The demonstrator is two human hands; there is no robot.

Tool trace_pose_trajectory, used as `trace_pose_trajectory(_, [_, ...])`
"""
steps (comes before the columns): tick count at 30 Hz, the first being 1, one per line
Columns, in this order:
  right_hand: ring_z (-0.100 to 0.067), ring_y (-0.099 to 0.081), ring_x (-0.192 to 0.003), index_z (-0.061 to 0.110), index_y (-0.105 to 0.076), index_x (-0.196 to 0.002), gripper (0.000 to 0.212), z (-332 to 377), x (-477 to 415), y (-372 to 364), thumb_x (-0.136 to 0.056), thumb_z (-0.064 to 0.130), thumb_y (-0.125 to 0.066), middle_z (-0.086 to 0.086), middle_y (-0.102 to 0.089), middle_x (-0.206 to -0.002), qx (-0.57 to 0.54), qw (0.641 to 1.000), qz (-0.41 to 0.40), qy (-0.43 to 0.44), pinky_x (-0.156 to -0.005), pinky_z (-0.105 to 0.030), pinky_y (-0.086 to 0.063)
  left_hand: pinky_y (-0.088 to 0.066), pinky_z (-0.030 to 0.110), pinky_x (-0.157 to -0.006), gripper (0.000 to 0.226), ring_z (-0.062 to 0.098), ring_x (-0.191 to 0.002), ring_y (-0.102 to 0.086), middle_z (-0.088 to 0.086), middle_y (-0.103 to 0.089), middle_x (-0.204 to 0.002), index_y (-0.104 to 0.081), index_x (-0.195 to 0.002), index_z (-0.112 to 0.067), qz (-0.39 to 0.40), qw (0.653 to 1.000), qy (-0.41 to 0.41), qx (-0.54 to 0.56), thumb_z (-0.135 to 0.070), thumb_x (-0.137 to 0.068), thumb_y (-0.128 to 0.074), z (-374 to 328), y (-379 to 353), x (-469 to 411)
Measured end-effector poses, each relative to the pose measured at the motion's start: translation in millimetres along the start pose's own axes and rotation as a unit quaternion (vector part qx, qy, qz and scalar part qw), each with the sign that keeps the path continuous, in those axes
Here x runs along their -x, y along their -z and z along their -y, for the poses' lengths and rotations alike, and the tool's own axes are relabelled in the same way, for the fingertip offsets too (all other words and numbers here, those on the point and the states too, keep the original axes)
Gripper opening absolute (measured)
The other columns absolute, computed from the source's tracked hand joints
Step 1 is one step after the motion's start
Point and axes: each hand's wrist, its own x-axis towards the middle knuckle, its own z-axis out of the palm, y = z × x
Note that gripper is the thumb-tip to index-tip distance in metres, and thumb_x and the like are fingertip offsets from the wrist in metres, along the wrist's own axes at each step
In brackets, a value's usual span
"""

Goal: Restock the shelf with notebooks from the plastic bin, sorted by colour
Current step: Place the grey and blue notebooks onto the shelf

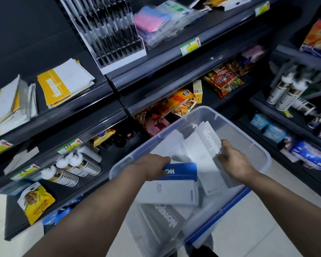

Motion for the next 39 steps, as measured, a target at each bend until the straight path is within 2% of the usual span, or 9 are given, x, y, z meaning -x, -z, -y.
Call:
trace_pose_trajectory(6, [-0.036, -0.056, -0.089, 0.019, -0.033, -0.106, 0.016, 13, -8, 14, -0.094, 0.015, -0.043, -0.011, -0.058, -0.098, -0.071, 0.997, -0.005, 0.029, -0.076, -0.043, -0.046, -0.048, 0.038, -0.074, 0.041, 0.024, -0.089, -0.059, 0.01, -0.061, -0.11, -0.034, -0.133, -0.015, -0.04, 0.975, 0.138, 0.168, -0.034, -0.1, -0.046, 15, 12, 27])
trace_pose_trajectory(10, [-0.033, -0.057, -0.097, 0.03, -0.037, -0.111, 0.028, 22, -7, 22, -0.09, 0.013, -0.043, -0.005, -0.06, -0.105, -0.104, 0.991, -0.012, 0.082, -0.085, -0.047, -0.047, -0.049, 0.04, -0.072, 0.024, 0.027, -0.081, -0.061, 0.008, -0.061, -0.091, -0.04, -0.113, -0.016, -0.18, 0.917, 0.207, 0.289, -0.031, -0.098, -0.051, 29, 21, 62])
trace_pose_trajectory(14, [-0.032, -0.06, -0.1, 0.03, -0.049, -0.116, 0.04, 50, -6, 22, -0.083, 0.007, -0.049, -0.003, -0.065, -0.107, -0.192, 0.973, -0.062, 0.109, -0.084, -0.049, -0.05, -0.056, 0.046, -0.061, 0.012, 0.029, -0.07, -0.068, 0.015, -0.068, -0.088, -0.049, -0.107, -0.018, -0.296, 0.773, 0.23, 0.512, -0.019, -0.097, -0.056, 42, 26, 110])
trace_pose_trajectory(17, [-0.029, -0.06, -0.1, 0.022, -0.051, -0.121, 0.041, 87, 1, 17, -0.085, 0.003, -0.054, 0.001, -0.063, -0.105, -0.235, 0.961, -0.074, 0.126, -0.083, -0.042, -0.047, -0.047, 0.024, -0.04, 0.013, 0.01, -0.042, -0.06, 0.006, -0.063, -0.069, -0.053, -0.111, -0.012, -0.368, 0.661, 0.237, 0.61, -0.01, -0.098, -0.053, 48, 27, 148])
trace_pose_trajectory(19, [-0.027, -0.058, -0.1, 0.025, -0.046, -0.126, 0.047, 115, 10, 10, -0.086, 0.002, -0.054, 0.002, -0.061, -0.107, -0.244, 0.956, -0.062, 0.153, -0.084, -0.041, -0.046, -0.049, 0.026, -0.049, 0.01, 0.014, -0.048, -0.059, 0.007, -0.063, -0.072, -0.054, -0.107, -0.014, -0.416, 0.604, 0.252, 0.631, -0.01, -0.098, -0.054, 61, 21, 175])
trace_pose_trajectory(21, [-0.029, -0.057, -0.103, 0.03, -0.041, -0.13, 0.054, 144, 21, -1, -0.087, 0.001, -0.053, 0.0, -0.059, -0.114, -0.252, 0.948, -0.052, 0.186, -0.088, -0.044, -0.045, -0.052, 0.046, -0.063, 0.009, 0.028, -0.069, -0.059, 0.015, -0.065, -0.085, -0.056, -0.103, -0.021, -0.455, 0.569, 0.262, 0.633, -0.014, -0.096, -0.057, 77, 10, 204])
trace_pose_trajectory(24, [-0.022, -0.051, -0.107, 0.03, -0.036, -0.137, 0.062, 202, 45, -30, -0.087, -0.004, -0.05, 0.007, -0.053, -0.118, -0.287, 0.931, -0.027, 0.225, -0.085, -0.035, -0.039, -0.056, 0.057, -0.065, 0.017, 0.035, -0.072, -0.064, 0.013, -0.07, -0.095, -0.056, -0.112, -0.02, -0.512, 0.544, 0.273, 0.606, -0.014, -0.097, -0.056, 102, -10, 260])
trace_pose_trajectory(28, [-0.015, -0.055, -0.101, 0.034, -0.039, -0.134, 0.064, 290, 87, -83, -0.086, -0.008, -0.047, 0.021, -0.057, -0.106, -0.314, 0.907, -0.001, 0.28, -0.076, -0.03, -0.044, -0.031, 0.022, -0.035, 0.017, 0.015, -0.042, -0.037, 0.005, -0.052, -0.066, -0.05, -0.115, -0.015, -0.567, 0.501, 0.306, 0.578, -0.014, -0.098, -0.052, 146, -47, 340])
trace_pose_trajectory(39, [-0.023, -0.06, -0.096, 0.048, -0.031, -0.135, 0.069, 490, 154, -198, -0.086, 0.003, -0.051, 0.01, -0.059, -0.114, -0.275, 0.912, 0.034, 0.301, -0.085, -0.049, -0.051, -0.053, 0.04, -0.065, 0.01, 0.028, -0.07, -0.061, 0.007, -0.065, -0.085, -0.052, -0.104, -0.022, -0.618, 0.443, 0.397, 0.514, -0.017, -0.096, -0.055, 260, -129, 530])
